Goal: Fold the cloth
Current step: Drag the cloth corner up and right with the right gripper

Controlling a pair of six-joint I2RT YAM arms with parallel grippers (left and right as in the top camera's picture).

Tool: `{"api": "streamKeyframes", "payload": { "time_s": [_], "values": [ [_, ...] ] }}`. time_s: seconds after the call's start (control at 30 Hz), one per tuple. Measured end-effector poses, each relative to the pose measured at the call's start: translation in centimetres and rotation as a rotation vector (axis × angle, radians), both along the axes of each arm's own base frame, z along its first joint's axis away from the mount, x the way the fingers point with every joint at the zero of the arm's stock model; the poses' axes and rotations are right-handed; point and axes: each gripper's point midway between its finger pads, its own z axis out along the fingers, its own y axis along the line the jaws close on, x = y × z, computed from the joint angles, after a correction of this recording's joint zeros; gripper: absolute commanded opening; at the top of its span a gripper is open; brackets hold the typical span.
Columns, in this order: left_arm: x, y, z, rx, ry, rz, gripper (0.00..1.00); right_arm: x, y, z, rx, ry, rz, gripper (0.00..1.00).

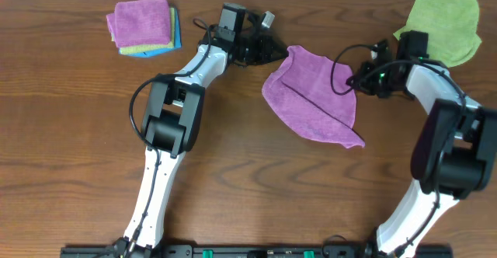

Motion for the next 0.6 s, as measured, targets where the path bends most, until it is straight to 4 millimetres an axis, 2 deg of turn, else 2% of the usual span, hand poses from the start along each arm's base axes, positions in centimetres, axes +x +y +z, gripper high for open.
{"api": "streamKeyframes", "payload": {
  "time_s": [0.17, 0.27, 0.37, 0.5, 0.6],
  "values": [
    [0.4, 0.1, -0.1, 0.018, -0.015, 0.020, 0.06, 1.5, -0.8, 5.1, -0.052, -0.126, -0.011, 0.02],
    [1.1, 0.3, 0.8, 0.038, -0.058, 0.044, 0.06, 2.2, -1.1, 7.0, -0.073, -0.173, -0.017, 0.02],
    [1.8, 0.4, 3.4, 0.037, -0.136, 0.061, 0.06, 3.0, -1.3, 8.2, -0.083, -0.204, -0.020, 0.02],
    [2.5, 0.6, 7.3, 0.034, -0.232, 0.084, 0.06, 3.2, -1.0, 8.4, -0.089, -0.211, -0.015, 0.01],
    [2.7, 0.7, 9.1, 0.035, -0.273, 0.095, 0.06, 3.2, -0.6, 8.3, -0.101, -0.209, -0.008, 0.01]
  ]
}}
